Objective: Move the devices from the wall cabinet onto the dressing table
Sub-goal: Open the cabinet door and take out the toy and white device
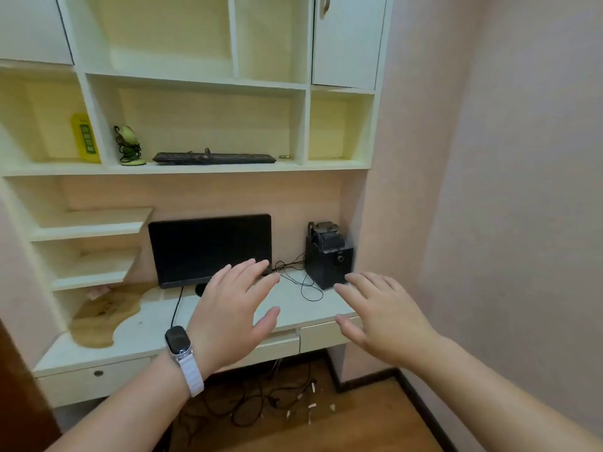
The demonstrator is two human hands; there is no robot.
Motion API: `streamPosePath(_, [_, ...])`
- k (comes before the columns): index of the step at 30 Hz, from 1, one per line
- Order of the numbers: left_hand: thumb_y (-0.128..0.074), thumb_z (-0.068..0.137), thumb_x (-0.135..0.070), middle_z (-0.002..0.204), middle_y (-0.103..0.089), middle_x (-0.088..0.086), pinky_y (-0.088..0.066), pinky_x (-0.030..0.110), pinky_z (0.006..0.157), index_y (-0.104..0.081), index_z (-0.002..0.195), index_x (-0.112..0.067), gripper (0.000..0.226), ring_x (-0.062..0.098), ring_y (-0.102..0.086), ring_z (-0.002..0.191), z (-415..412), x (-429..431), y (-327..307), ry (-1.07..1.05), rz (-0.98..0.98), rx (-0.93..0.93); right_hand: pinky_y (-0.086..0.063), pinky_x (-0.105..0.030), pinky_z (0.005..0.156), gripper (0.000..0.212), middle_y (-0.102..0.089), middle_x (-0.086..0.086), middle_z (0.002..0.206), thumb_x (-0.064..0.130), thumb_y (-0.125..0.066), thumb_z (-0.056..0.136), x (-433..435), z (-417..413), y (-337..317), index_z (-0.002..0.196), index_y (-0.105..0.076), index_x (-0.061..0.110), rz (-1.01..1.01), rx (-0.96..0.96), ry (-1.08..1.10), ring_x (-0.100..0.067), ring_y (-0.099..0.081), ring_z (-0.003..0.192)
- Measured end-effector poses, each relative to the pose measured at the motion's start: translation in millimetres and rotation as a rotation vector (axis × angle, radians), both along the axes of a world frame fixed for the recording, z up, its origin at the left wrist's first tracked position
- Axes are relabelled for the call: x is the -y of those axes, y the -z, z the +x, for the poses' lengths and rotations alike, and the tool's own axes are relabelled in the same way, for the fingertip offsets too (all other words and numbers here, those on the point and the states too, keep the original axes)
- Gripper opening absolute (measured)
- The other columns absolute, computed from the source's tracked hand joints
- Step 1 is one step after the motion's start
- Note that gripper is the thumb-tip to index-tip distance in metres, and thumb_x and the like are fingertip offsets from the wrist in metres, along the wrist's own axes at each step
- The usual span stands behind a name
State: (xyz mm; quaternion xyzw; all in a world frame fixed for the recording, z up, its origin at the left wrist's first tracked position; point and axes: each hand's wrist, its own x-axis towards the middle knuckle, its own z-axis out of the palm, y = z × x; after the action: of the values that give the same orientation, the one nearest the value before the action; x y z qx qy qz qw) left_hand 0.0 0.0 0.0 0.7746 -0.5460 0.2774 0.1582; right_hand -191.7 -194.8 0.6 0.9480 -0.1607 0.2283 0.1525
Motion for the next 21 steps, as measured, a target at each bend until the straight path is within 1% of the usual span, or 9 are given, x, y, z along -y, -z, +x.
streamPosePath(5, [-0.050,0.087,-0.048,0.138,-0.057,0.001,-0.034,0.045,0.110,-0.060,0.130,-0.024,0.051,0.022,-0.048,0.132,79.6,-3.0,3.3,0.001,-0.036,-0.038,-0.046,-0.039,0.099,0.052,-0.064,-0.001,0.129,0.055,-0.044,0.089,-4.6,74.9,-7.6,0.128,-0.060,0.025,-0.028,-0.009,0.007,-0.023,-0.057,0.122])
streamPosePath(10, [-0.052,0.087,-0.048,0.138,-0.057,0.002,-0.035,0.045,0.109,-0.060,0.131,-0.024,0.051,0.023,-0.048,0.132,139.2,5.2,11.2,0.047,-0.046,-0.013,-0.046,-0.041,0.099,0.053,-0.064,-0.001,0.128,0.055,-0.041,0.089,-6.8,129.4,-7.9,0.128,-0.060,0.025,-0.049,0.002,0.033,-0.024,-0.058,0.121])
streamPosePath(16, [-0.049,0.087,-0.048,0.135,-0.060,0.003,-0.036,0.045,0.108,-0.061,0.129,-0.022,0.051,0.024,-0.051,0.130,172.2,30.4,19.8,0.115,-0.052,-0.020,-0.046,-0.041,0.099,0.052,-0.064,-0.003,0.127,0.053,-0.043,0.089,5.0,159.9,-0.3,0.128,-0.061,0.023,-0.033,-0.025,0.053,-0.026,-0.057,0.121])
streamPosePath(21, [-0.049,0.087,-0.047,0.135,-0.060,0.003,-0.036,0.045,0.108,-0.062,0.129,-0.022,0.051,0.025,-0.051,0.130,185.0,62.4,26.0,0.133,-0.019,-0.033,-0.045,-0.040,0.100,0.052,-0.063,-0.002,0.129,0.053,-0.044,0.090,36.1,172.8,5.2,0.129,-0.060,0.023,-0.021,-0.027,0.049,-0.024,-0.056,0.122])
